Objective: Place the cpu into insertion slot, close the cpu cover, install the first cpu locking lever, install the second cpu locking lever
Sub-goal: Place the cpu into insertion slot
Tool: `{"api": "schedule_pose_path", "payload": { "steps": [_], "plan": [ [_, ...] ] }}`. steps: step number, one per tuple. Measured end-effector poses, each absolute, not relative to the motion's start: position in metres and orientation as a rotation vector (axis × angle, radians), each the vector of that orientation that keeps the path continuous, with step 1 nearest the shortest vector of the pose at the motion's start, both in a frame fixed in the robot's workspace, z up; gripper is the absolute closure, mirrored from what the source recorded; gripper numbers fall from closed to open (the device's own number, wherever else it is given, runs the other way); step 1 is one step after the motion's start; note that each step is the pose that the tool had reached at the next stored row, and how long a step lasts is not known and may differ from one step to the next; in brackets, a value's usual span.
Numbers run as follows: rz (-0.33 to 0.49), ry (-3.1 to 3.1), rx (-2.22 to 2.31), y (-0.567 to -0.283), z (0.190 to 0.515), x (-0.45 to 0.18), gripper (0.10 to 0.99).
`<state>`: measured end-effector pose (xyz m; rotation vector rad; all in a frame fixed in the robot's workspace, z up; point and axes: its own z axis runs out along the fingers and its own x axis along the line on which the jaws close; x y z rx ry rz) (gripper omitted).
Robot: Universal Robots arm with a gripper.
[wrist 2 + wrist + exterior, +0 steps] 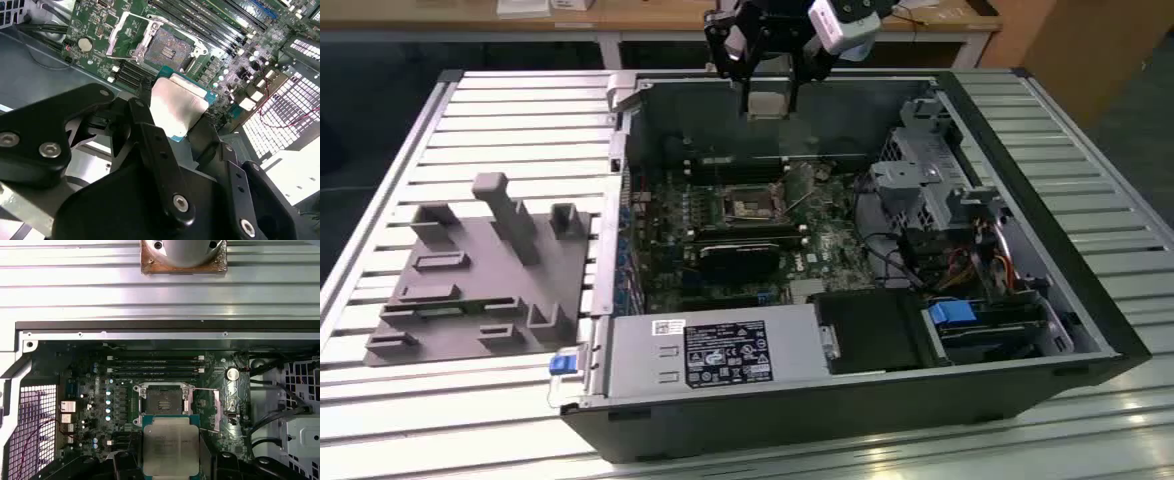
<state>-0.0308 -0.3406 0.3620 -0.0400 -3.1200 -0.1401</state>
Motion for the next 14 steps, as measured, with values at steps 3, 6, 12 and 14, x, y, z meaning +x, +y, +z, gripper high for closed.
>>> {"api": "schedule_pose_path", "payload": {
  "steps": [3, 6, 12, 14],
  "plan": [
    [-0.14, -3.12, -0.04, -0.3406, 0.362, -0.0308, 0.545],
    [-0.14, -3.12, -0.04, -0.3406, 0.362, -0.0308, 0.545],
    [-0.14, -3.121, -0.04, -0.3405, 0.3615, -0.031, 0.545],
    [-0.14, -3.125, -0.04, -0.3406, 0.3602, -0.0314, 0.545]
  ]
}}
